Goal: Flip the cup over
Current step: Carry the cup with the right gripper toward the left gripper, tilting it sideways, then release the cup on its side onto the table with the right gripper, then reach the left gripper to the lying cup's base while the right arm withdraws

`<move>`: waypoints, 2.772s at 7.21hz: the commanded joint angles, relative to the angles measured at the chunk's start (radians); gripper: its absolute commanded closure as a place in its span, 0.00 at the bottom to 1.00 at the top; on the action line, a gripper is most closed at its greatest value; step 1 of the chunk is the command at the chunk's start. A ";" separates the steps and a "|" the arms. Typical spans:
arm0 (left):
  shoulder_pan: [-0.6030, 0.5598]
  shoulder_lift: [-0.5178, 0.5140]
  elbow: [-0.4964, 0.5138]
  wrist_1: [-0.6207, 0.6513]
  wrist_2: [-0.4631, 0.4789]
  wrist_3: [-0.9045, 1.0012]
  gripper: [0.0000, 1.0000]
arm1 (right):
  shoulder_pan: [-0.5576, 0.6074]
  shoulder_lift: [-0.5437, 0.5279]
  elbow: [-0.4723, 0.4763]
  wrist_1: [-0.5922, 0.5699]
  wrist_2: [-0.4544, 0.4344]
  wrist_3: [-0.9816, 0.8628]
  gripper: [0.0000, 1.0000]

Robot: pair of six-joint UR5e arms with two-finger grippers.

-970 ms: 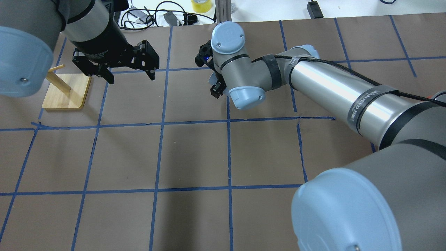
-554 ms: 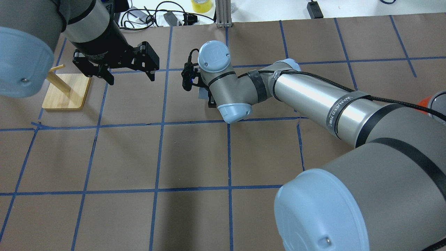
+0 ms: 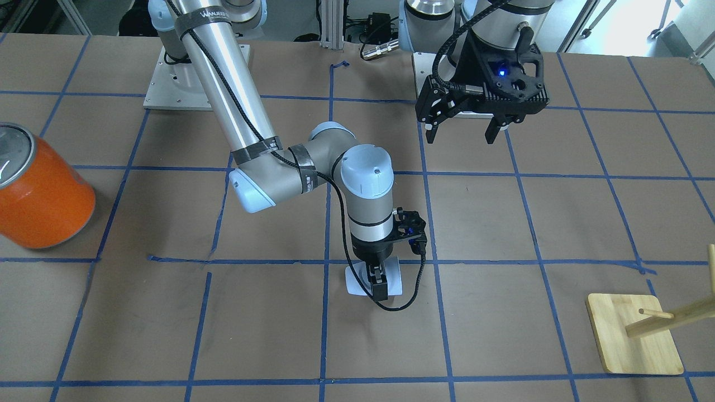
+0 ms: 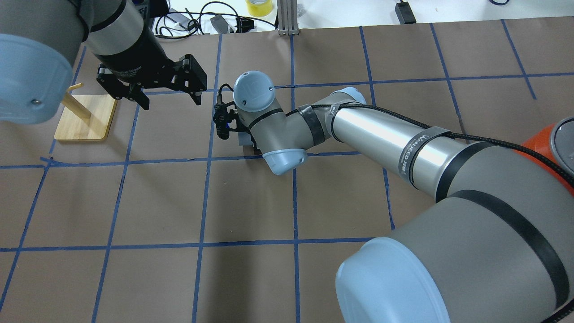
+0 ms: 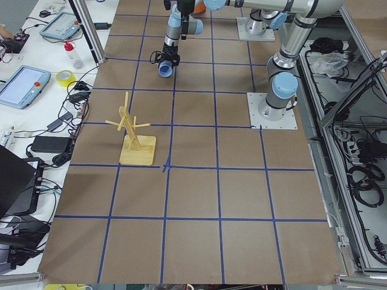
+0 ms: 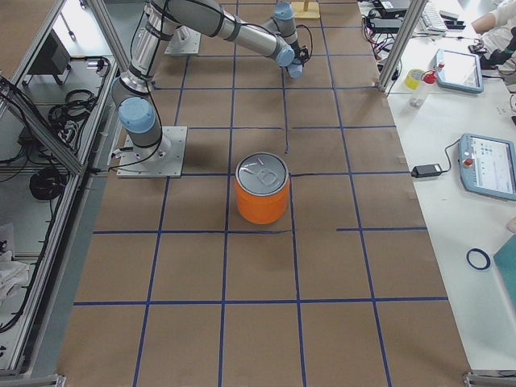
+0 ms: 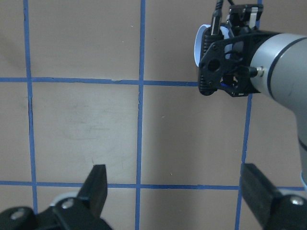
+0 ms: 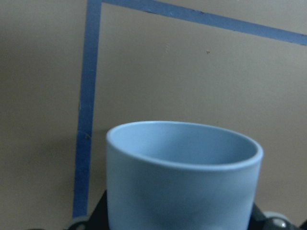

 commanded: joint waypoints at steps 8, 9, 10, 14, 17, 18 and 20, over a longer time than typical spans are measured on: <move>0.306 -0.213 -0.047 0.124 -0.420 0.282 0.00 | -0.018 -0.107 -0.039 0.061 -0.033 0.212 0.00; 0.350 -0.279 -0.049 0.125 -0.544 0.349 0.00 | -0.065 -0.149 -0.031 0.081 -0.055 0.292 0.00; 0.357 -0.349 -0.049 0.125 -0.571 0.484 0.00 | -0.149 -0.193 -0.031 0.157 -0.061 0.301 0.00; 0.361 -0.552 -0.156 0.157 -0.947 0.899 0.00 | -0.342 -0.376 -0.009 0.389 -0.056 0.687 0.00; 0.299 -0.597 -0.182 0.159 -0.955 0.904 0.00 | -0.389 -0.546 -0.009 0.684 -0.049 1.216 0.00; 0.283 -0.605 -0.187 0.142 -1.024 0.901 0.00 | -0.396 -0.597 -0.011 0.818 -0.052 1.235 0.00; 0.249 -0.609 -0.216 0.121 -1.078 0.898 0.00 | -0.484 -0.596 -0.012 0.893 -0.055 1.262 0.00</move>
